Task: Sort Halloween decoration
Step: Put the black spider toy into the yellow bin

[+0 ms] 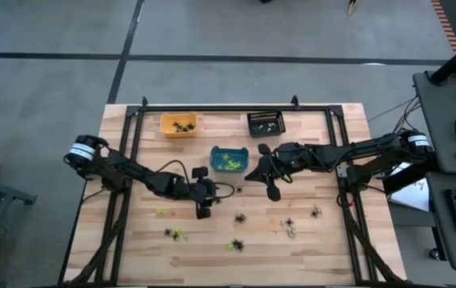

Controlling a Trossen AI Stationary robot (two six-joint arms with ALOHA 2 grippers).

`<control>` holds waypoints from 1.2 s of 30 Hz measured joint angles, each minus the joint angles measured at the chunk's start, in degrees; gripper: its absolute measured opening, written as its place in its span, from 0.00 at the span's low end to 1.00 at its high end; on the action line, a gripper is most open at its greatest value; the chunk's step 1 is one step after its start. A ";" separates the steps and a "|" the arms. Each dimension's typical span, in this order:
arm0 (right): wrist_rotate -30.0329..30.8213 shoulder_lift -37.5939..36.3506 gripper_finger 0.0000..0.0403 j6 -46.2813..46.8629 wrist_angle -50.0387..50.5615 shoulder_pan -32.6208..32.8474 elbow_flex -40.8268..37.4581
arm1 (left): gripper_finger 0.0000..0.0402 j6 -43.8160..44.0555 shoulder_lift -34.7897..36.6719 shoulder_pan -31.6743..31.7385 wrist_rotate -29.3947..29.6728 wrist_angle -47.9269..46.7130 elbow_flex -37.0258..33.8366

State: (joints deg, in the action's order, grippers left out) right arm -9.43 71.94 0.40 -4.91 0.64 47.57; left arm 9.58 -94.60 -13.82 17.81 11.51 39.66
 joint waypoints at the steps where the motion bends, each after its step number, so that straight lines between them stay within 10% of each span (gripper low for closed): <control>1: 0.02 0.02 0.02 0.00 -0.01 -0.02 0.00 | 0.39 0.02 -0.08 0.00 -0.35 0.23 0.00; 27: 0.42 0.22 0.02 0.66 0.27 0.00 0.00 | 0.38 0.16 -7.37 0.13 -2.00 3.12 0.09; 36: 0.42 0.24 0.02 0.66 0.27 0.00 0.00 | 0.15 -1.30 -7.20 0.11 -2.33 3.40 0.07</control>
State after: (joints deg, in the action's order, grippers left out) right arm -9.02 72.18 1.06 -4.64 0.64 47.57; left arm 8.29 -101.80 -13.72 15.49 14.92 39.73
